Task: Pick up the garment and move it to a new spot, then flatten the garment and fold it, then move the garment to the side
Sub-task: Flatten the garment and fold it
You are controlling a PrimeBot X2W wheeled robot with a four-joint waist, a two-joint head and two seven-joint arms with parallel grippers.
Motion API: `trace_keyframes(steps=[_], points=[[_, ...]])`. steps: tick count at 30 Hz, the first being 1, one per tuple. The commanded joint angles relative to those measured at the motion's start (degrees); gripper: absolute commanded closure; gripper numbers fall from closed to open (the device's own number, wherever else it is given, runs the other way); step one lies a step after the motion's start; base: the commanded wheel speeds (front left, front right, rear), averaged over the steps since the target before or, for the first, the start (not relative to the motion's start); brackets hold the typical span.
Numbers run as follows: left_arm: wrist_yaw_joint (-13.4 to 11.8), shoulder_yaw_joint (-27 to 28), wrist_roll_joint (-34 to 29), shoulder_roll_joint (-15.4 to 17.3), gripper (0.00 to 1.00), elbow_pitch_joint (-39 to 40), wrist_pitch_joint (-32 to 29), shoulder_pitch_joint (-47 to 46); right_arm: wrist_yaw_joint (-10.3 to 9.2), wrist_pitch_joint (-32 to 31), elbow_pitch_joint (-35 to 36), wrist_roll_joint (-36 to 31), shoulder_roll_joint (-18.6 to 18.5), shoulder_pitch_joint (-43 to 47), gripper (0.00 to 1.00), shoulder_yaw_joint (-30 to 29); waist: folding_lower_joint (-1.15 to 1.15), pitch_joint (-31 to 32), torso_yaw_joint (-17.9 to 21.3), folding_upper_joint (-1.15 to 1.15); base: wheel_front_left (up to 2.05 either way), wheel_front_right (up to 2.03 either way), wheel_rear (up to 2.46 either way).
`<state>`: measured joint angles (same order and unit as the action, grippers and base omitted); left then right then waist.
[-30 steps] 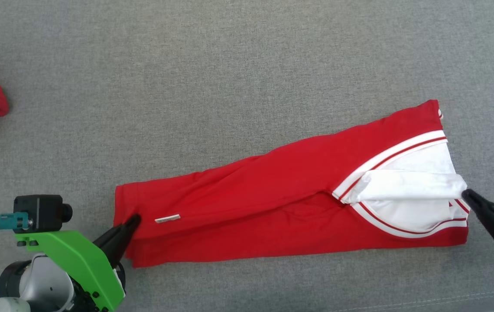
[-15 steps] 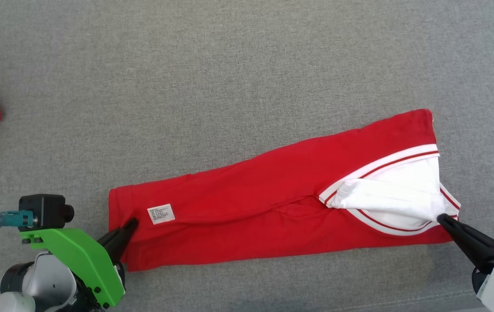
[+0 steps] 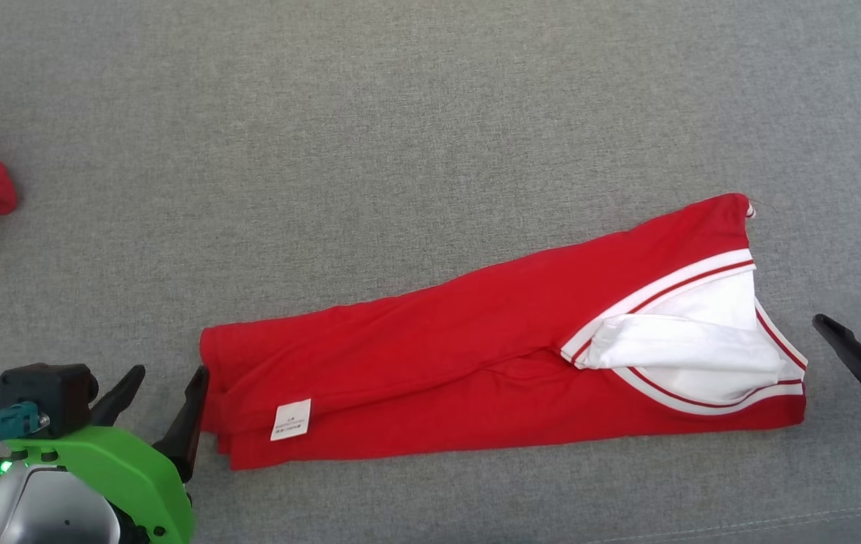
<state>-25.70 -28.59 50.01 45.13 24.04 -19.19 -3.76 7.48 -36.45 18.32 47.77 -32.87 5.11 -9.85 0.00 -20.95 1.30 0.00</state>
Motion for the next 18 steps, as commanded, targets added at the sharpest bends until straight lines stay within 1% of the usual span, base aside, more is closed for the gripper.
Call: trace_keyframes(steps=[1,3,4,6,10,11,14,18], points=[[-1.07,0.11,-2.26,0.03,0.0,0.6,1.45,-0.38,0.02,-1.33,-1.11,-0.54,0.15,-1.92,0.0,0.33,0.0,-0.08,-0.79,0.0,0.0,0.0,0.0],[-2.41,0.72,-4.41,-0.66,0.0,1.19,4.01,-1.18,0.02,-4.22,-3.31,-1.47,0.25,-4.05,0.0,2.2,0.0,-0.12,-1.66,0.0,0.0,0.0,0.0],[-2.41,0.72,-4.41,-0.66,0.0,1.19,4.01,-1.18,0.02,-4.22,-3.31,-1.47,0.25,-4.05,0.0,2.2,0.0,-0.12,-1.66,0.0,0.0,0.0,0.0],[-3.56,1.22,-6.3,-1.31,0.0,1.43,6.19,-1.49,0.02,-6.64,-5.35,-2.98,0.74,-6.5,0.0,3.73,0.0,-0.11,-2.71,0.0,0.0,0.0,0.0],[-4.71,1.73,-7.43,-3.07,0.0,1.69,9.47,-1.02,0.02,-9.68,-10.19,-5.8,2.4,-10.78,0.0,5.88,0.0,0.08,-5.17,0.0,0.0,0.0,0.0],[-4.92,1.87,-7.46,-3.66,0.0,1.71,10.09,-0.66,0.02,-10.17,-11.16,-6.68,2.26,-11.56,0.0,6.33,0.0,0.16,-5.78,0.0,0.0,0.0,0.0],[-5.75,2.24,-8.29,-4.13,0.0,1.49,12.19,0.65,0.02,-11.43,-14.28,-8.72,2.05,-13.34,0.0,6.85,0.0,0.42,-7.27,0.0,0.0,0.0,0.0],[-6.16,2.55,-8.4,-5.81,0.0,1.11,15.14,2.18,0.02,-13.79,-18.37,-8.11,3.04,-14.02,0.0,6.2,0.0,0.71,-8.95,0.0,0.0,0.0,0.0]])
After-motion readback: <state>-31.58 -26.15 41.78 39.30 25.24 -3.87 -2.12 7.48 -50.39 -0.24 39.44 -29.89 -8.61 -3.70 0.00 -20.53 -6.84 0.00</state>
